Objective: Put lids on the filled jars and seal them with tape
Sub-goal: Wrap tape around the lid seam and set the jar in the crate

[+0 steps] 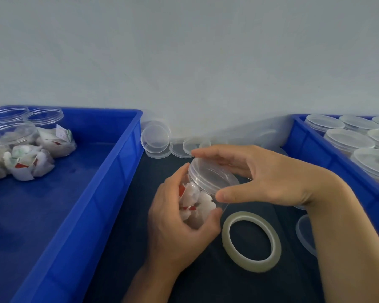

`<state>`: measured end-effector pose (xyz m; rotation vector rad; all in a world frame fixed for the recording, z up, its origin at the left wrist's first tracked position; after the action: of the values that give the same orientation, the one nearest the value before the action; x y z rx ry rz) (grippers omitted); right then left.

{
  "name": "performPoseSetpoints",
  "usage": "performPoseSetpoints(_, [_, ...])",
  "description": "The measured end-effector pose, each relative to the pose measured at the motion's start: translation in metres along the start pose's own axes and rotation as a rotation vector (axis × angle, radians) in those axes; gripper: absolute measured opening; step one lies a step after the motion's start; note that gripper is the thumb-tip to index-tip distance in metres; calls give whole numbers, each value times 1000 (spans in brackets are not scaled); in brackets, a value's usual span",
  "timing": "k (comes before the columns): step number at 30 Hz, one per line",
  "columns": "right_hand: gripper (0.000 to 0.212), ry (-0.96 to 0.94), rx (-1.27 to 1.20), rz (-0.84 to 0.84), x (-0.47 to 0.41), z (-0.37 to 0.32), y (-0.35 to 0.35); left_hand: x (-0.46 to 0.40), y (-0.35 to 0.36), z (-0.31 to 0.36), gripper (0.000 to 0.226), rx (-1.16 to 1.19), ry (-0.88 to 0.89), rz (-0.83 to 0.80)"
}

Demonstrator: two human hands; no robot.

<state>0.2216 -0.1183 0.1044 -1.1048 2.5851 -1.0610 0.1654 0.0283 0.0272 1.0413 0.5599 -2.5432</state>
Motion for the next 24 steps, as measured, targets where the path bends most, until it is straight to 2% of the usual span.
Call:
performPoseSetpoints(5, [78, -66, -100, -137, 7, 6, 5, -1, 6, 0, 62, 252, -20, -75])
performPoseSetpoints(9, [80, -68, -164, -165, 8, 9, 5, -1, 7, 2, 63, 292, -6, -94])
performPoseSetpoints(13, [81, 46, -57, -75, 7, 12, -1, 1, 8, 2, 68, 223, 0, -65])
performPoseSetpoints(16, [80, 160, 140, 65, 4, 7, -8, 2, 5, 0, 78, 66, -3, -32])
performPoseSetpoints(20, [90, 270, 336, 172, -4, -2, -5, -1, -1, 9, 78, -120, 61, 31])
performPoseSetpoints(22, [92, 267, 370, 200, -6, -6, -4, -2, -2, 11, 79, -158, 88, 48])
performPoseSetpoints(24, [88, 263, 292, 205, -5, -6, -5, -3, -2, 10, 80, -163, 84, 50])
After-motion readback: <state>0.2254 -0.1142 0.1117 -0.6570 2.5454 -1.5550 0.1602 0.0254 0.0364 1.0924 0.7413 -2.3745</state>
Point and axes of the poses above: each hand's wrist, its own x-axis away from the middle knuckle, its own y-axis out of the palm, z = x × y, the point moved 8 cm from there along -x, towards the middle knuckle, and after that the axes turned 8 degrees about y, right-handed, at the moved point
